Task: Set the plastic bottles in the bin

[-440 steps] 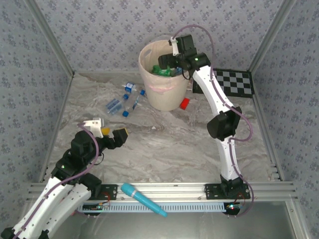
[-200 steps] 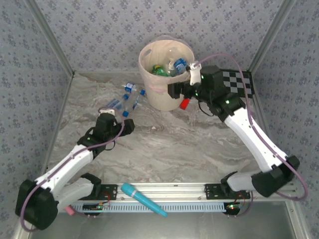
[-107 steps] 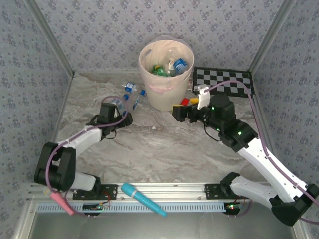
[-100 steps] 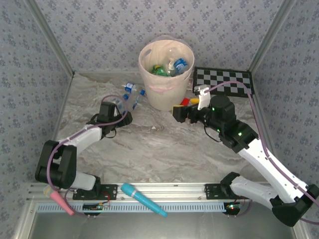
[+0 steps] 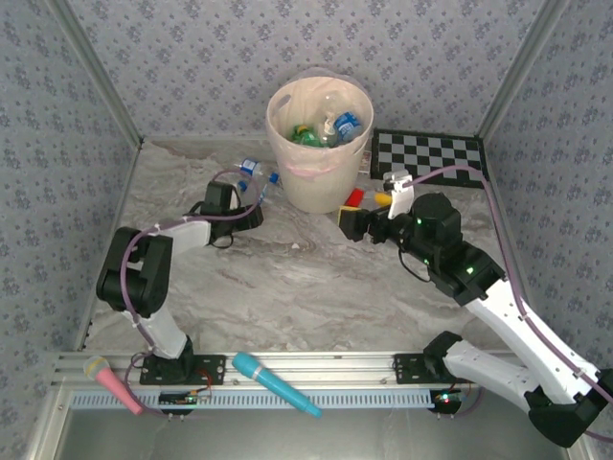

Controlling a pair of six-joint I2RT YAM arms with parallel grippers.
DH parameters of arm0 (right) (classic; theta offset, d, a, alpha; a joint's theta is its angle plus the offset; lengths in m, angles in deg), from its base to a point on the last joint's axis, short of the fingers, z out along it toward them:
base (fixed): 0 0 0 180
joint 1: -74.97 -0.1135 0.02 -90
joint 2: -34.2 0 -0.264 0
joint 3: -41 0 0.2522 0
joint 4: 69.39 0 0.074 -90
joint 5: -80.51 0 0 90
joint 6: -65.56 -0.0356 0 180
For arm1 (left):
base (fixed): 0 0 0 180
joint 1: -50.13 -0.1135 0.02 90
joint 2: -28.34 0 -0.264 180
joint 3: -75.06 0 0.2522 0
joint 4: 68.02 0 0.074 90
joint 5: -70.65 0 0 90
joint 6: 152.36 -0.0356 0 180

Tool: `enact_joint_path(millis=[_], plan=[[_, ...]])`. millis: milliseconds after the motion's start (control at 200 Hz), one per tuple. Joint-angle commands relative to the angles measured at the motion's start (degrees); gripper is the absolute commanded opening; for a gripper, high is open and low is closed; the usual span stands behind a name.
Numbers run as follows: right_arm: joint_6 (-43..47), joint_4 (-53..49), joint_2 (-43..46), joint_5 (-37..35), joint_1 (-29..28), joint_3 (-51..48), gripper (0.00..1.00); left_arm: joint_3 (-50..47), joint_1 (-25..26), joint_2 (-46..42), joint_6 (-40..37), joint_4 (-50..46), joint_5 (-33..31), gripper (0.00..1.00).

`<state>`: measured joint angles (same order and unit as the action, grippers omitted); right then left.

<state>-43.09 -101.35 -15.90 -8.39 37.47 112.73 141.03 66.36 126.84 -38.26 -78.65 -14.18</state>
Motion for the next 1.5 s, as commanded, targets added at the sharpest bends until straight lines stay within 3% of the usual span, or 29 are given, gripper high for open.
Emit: enact_joint_path(millis=[0,200,315,755,1074,1364,1494], plan=[[0.1,0.0,0.8,-1.1,0.1,-0.5,1.00,3.0,-0.2,2.2,-2.0,0.3,1.8,0.78],[0.1,0.1,0.8,-0.9,0.2,-0.1,1.00,6.2,0.3,5.1,-1.4,-0.2,5.2,0.71],[0.3,0.4,0.8,-1.1,0.3,-0.7,0.99,5.9,1.2,4.5,-2.1,-0.9,5.2,0.70],[-1.1,1.4,0.9,0.0,1.1,-1.4,1.00,4.1,1.6,4.8,-2.6,-0.4,5.8,0.52],[-1.3,1.6,2.1,-0.2,1.3,-2.2,0.99,4.7,1.9,6.5,-2.7,-1.6,6.2,0.56],[-1.6,1.4,2.8,-0.3,1.6,-2.7,0.99,4.9,2.7,7.2,-2.6,-2.0,5.7,0.52],[-1.6,1.5,3.1,-0.1,1.7,-2.8,0.99,4.1,2.7,6.1,-2.5,-1.6,5.2,0.40]])
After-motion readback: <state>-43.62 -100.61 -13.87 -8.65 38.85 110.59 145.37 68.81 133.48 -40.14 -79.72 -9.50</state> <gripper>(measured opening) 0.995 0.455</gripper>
